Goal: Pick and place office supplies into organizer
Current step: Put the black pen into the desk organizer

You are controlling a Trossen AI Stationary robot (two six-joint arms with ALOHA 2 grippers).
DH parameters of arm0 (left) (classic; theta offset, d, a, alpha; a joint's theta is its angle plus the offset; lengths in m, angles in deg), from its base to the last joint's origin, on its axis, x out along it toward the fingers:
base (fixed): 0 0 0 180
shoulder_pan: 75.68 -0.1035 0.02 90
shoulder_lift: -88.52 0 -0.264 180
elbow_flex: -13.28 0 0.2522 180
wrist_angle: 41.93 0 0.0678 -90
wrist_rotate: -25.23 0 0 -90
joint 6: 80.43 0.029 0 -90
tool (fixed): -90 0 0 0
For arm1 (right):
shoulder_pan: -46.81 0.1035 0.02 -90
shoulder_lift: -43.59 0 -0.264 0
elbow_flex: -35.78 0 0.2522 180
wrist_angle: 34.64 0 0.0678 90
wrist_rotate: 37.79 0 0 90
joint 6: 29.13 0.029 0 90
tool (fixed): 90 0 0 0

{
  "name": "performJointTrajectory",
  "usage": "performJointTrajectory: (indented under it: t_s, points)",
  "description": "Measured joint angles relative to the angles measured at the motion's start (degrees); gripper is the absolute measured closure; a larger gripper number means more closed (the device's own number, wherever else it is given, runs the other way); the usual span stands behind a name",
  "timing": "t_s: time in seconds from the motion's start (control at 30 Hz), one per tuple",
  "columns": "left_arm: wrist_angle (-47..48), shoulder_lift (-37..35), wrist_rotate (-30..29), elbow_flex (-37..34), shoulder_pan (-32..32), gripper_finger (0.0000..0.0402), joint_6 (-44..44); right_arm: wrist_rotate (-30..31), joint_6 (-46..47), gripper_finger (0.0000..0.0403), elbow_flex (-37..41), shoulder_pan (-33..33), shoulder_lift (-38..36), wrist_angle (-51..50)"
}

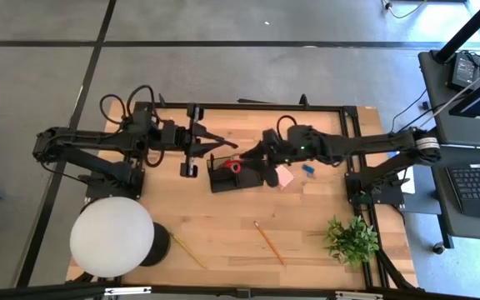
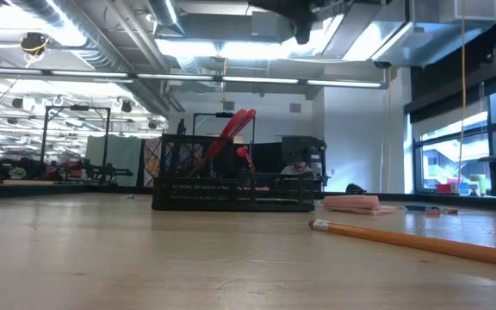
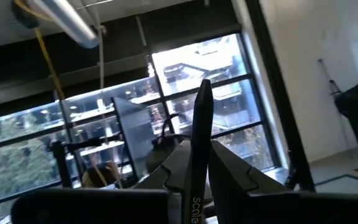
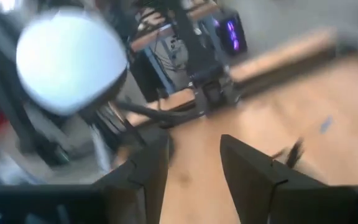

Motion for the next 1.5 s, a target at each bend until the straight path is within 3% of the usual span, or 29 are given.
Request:
performJointTrajectory:
  t_s: [0.1,0.23,0.43,0.67,0.8,0.97,1.27,1.5]
  points:
    - [0.00,0.00,3.60,0.00,-0.02,0.0362,1.82,-0.40,16.65,0.0253,-0.43,-0.82,1.38,-0.12]
    - [0.02,0.00,7.09,0.00,-0.02,0.0362,4.75,-6.14,26.04,0.0253,-0.38,-2.28,1.87,-0.08]
    - [1.50,-0.02,8.41,0.00,0.01,0.0362,14.19,-6.73,26.47,0.0253,-0.30,-2.51,1.87,0.01]
    - [10.43,-0.02,6.72,0.00,0.02,0.0362,30.30,-6.83,27.39,0.0253,-0.28,-3.95,1.83,2.43]
    - [13.97,-0.02,5.59,0.00,0.68,0.0362,35.60,-3.81,29.67,0.0253,-0.26,-4.73,1.70,5.29]
    - [16.35,-0.25,-0.95,0.00,2.90,0.0362,48.50,-1.56,37.78,0.0253,-0.26,-5.83,1.70,5.08]
    - [27.24,-0.16,-21.54,0.00,7.65,0.0361,77.88,-3.59,44.13,0.0253,-0.21,-8.04,1.70,11.11]
    - [30.01,-0.15,-24.93,0.00,10.47,0.0361,86.72,-3.19,43.31,0.0253,-0.21,-9.84,1.65,12.54]
